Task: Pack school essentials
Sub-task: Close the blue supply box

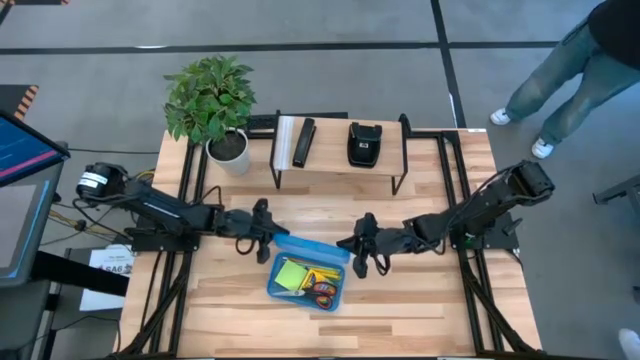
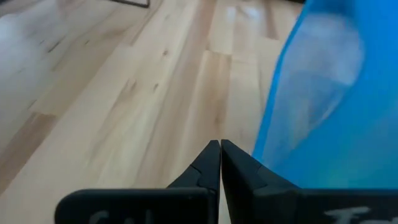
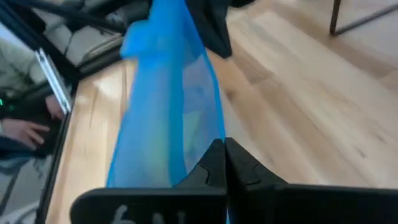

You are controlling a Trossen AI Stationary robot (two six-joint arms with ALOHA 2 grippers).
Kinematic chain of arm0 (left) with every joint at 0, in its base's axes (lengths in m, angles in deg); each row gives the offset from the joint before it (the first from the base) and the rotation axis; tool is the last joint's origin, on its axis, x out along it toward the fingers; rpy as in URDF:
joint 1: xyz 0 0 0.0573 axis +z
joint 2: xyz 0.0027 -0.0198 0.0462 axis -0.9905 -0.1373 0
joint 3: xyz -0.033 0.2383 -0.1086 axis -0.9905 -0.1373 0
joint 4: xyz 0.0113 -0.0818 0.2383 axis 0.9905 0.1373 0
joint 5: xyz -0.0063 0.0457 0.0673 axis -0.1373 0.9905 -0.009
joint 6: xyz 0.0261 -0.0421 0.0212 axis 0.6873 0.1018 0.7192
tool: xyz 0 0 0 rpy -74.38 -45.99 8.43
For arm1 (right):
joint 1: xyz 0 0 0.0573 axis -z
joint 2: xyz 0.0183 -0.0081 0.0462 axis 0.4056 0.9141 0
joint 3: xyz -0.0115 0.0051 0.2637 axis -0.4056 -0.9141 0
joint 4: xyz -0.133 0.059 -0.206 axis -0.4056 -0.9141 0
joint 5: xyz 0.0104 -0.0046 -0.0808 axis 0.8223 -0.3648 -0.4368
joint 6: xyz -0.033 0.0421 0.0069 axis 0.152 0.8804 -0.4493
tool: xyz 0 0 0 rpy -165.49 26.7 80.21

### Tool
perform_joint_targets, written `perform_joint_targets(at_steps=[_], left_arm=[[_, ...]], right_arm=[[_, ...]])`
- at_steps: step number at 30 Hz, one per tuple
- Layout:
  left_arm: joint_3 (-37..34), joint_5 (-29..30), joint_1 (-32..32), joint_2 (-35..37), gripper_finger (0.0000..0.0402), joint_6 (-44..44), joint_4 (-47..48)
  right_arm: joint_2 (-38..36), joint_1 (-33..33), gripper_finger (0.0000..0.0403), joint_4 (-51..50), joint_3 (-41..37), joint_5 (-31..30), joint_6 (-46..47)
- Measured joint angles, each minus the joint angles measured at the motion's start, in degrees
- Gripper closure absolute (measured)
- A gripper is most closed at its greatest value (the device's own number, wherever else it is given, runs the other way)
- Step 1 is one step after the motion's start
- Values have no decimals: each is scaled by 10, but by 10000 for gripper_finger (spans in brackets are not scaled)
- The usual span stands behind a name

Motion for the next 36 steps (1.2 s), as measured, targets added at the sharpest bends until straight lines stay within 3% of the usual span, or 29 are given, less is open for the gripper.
perform_joint_targets(at_steps=[15, 19, 22, 27, 36], left_arm=[[4, -5, -93, 74, 401, -25, -4], [5, 14, -137, 79, 401, -47, -14], [5, 44, -172, 66, 401, -57, -34], [5, 78, -213, 42, 401, -66, -57], [5, 87, -251, -42, 401, -74, -157]], right_arm=[[12, -60, 398, 115, 2, 11, -2], [35, -79, 398, 155, 1, -14, -8], [73, -89, 398, 210, 15, -19, -24], [151, -98, 398, 210, 66, -33, -34], [237, -105, 397, 185, 161, -34, -38]])
